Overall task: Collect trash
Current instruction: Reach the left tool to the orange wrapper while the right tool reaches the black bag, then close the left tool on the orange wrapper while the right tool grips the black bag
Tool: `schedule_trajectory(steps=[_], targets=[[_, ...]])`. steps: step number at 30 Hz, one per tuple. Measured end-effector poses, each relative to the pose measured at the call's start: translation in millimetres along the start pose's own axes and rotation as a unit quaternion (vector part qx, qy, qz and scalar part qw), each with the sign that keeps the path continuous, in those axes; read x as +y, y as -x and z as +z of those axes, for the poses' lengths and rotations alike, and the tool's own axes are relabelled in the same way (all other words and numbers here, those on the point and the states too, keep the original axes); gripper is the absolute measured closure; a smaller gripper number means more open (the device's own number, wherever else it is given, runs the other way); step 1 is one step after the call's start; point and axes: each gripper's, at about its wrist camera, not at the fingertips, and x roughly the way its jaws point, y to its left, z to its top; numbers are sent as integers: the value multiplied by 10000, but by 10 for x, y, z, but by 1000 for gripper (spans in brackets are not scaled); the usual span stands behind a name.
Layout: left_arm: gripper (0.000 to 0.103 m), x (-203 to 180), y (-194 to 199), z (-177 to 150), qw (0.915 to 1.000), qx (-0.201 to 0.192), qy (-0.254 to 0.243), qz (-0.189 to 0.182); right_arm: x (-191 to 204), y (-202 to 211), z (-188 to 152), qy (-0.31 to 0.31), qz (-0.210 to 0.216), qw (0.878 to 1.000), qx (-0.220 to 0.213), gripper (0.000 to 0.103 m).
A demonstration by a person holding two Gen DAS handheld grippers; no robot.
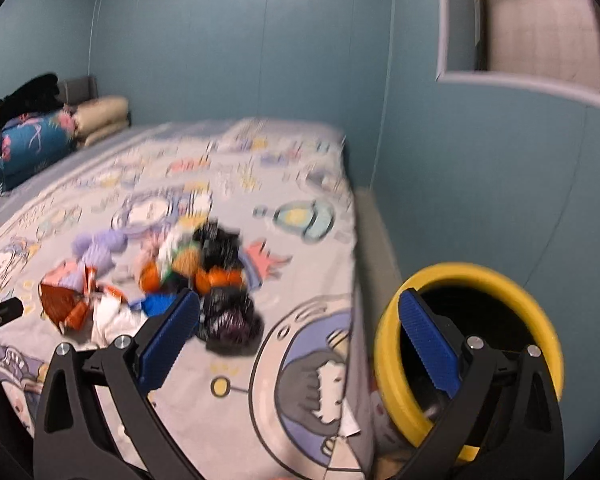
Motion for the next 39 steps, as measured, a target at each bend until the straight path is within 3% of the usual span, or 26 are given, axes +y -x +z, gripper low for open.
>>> schedule_trajectory(steps=[6,14,17,20,26,32,35,37,39], targets=[[7,65,-291,93,9984,465,-136,290,240,-401,26,311,573,9966,508,8],[7,-50,-588,227,9973,579,-358,272,567,-966,148,835,578,9887,1099,8],[7,-57,-688,220,9978,552,-359,110,602,-1133,155,873,615,9864,1251,8],[9,-40,-750,195,9980,558,-294,-89,621,-1284,129,924,576,9845,1374,16],[19,-43,-835,145,9977,525,-285,-317,580,-1493,68,748,560,9825,1608,22],[38,-101,-1009,125,9964,747,-271,-299,625,-1629,13,844,535,9786,1796,38],[53,-96,-1084,117,9961,821,-216,-237,666,-1634,-15,973,510,9775,1801,44],[68,-71,-1145,107,9953,938,-104,-214,666,-1635,-27,959,481,9774,1823,54],[70,-55,-1170,91,9949,987,-21,-215,669,-1628,-43,979,501,9765,1852,60]])
